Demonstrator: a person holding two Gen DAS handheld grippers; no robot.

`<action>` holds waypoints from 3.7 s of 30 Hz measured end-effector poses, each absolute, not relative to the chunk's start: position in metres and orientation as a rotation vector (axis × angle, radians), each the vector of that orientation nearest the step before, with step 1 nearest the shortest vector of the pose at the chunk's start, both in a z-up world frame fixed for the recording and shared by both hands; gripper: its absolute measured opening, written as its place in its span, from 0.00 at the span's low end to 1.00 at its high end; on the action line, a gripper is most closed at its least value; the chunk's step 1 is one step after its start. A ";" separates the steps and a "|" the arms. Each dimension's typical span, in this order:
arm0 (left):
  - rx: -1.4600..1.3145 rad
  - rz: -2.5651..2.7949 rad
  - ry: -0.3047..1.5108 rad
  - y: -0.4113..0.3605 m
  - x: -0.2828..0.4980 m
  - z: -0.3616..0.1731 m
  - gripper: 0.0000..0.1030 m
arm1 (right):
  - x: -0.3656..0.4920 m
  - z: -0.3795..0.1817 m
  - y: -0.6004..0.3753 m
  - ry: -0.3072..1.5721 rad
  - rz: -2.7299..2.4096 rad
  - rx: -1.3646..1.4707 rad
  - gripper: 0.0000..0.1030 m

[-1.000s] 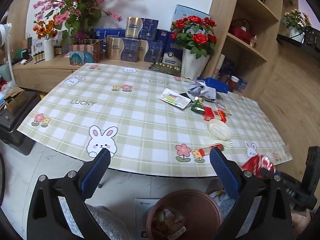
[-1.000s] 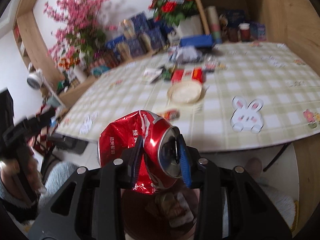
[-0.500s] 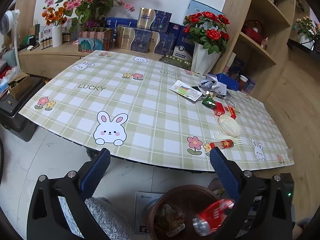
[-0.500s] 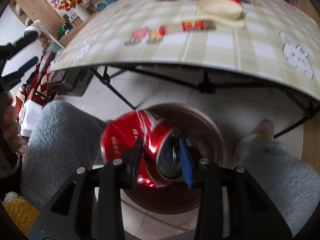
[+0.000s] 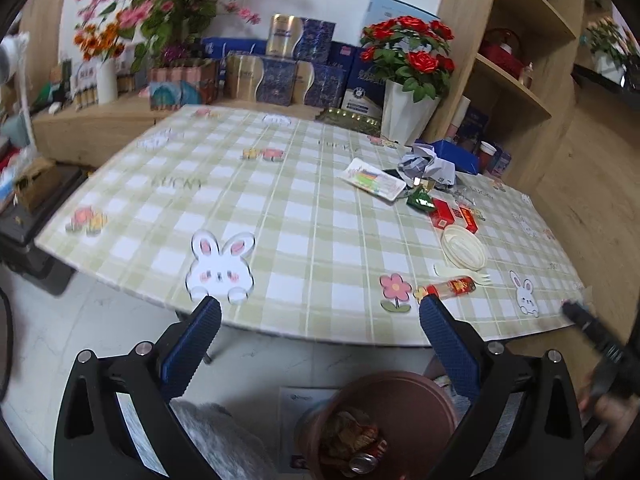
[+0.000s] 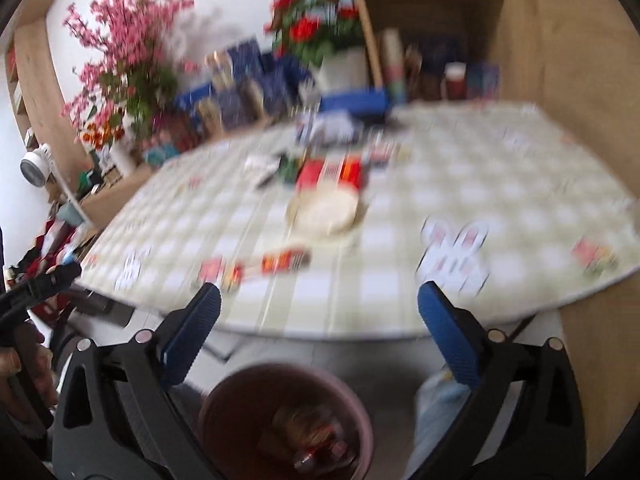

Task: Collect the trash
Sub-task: 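Raise both open grippers from the bin toward the trash on the table, then grasp the birthday candle card with the left gripper, then grasp the blue paper bag with the right gripper and lift it while the left gripper holds the candle card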

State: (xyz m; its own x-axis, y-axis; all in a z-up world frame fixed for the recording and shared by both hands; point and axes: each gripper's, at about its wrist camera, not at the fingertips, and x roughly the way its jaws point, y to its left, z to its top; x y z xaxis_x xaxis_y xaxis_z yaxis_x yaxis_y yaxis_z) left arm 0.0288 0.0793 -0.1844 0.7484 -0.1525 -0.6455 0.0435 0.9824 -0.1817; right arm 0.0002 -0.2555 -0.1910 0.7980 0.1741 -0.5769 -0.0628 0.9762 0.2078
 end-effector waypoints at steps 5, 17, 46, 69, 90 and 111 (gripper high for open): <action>-0.140 -0.112 0.655 0.085 0.042 -0.160 0.94 | 0.016 -0.166 -0.275 0.552 0.083 0.136 0.95; -0.125 -0.157 0.729 0.060 0.099 -0.165 0.94 | 0.073 -0.160 -0.316 0.514 0.017 0.181 0.95; -0.242 0.006 0.967 -0.059 0.345 -0.256 0.57 | 0.182 -0.223 -0.353 0.608 0.028 0.286 0.95; 0.035 -0.282 0.994 -0.032 0.291 -0.231 0.42 | 0.180 -0.223 -0.349 0.607 0.030 0.338 0.95; -0.182 -0.305 0.802 -0.003 0.259 -0.179 0.42 | 0.320 -0.209 -0.281 0.542 -0.031 -0.728 0.92; -0.210 -0.369 0.833 -0.005 0.249 -0.195 0.42 | 0.388 -0.207 -0.255 0.669 0.137 -0.645 0.49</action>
